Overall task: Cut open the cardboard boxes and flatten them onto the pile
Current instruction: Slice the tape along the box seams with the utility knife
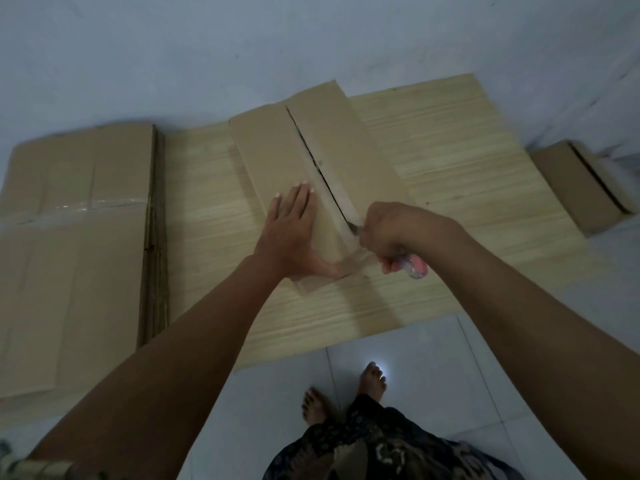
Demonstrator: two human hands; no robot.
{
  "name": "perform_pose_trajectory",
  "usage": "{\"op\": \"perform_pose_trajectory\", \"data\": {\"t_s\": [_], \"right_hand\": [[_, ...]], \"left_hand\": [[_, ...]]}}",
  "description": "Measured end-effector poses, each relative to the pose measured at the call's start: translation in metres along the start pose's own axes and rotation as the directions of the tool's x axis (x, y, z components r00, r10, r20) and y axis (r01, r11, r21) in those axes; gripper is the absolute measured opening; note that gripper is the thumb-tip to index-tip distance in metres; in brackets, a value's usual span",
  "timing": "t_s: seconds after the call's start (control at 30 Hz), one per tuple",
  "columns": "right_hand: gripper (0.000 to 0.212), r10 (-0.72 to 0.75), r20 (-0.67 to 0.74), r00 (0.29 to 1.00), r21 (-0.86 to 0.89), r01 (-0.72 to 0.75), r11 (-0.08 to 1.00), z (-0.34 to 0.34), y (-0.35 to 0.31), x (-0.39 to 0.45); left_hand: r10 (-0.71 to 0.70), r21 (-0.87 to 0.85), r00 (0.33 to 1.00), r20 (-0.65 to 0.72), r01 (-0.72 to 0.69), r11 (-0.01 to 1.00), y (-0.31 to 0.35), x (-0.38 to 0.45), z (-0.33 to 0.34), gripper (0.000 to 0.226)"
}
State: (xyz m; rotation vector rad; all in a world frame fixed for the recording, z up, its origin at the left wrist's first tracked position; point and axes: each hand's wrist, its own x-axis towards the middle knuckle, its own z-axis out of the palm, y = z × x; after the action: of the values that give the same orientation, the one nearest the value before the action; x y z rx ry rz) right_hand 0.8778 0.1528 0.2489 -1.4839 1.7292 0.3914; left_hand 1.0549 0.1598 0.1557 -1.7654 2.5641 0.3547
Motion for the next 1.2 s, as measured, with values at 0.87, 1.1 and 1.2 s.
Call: {"op": "perform_pose_trajectory", "data": {"t_s": [0.87, 1.1, 1.2], "right_hand": [[0.028, 0.004, -0.263, 0.965, 0.300, 0.078, 0.951, 0.063, 0.053, -0.046], [0.024, -0.047, -0.275, 0.960, 0.337, 0.142, 0.931, 0.064, 0.073, -0.059], [0.023, -0.033, -0.268, 0.963, 0.464, 0.159, 0.872, 0.068, 0.080, -0.063]], "left_hand": [[-0.023, -0.093, 0.998, -0.053, 0.018, 0.995, -0.001, -0.002, 0.002, 0.147], [-0.023, -0.100, 0.997, -0.074, 0.016, 0.995, 0.001, -0.003, 0.001, 0.142], [-0.006, -0.082, 0.997, -0.082, -0.001, 0.997, 0.004, -0.008, 0.005, 0.132]]}}
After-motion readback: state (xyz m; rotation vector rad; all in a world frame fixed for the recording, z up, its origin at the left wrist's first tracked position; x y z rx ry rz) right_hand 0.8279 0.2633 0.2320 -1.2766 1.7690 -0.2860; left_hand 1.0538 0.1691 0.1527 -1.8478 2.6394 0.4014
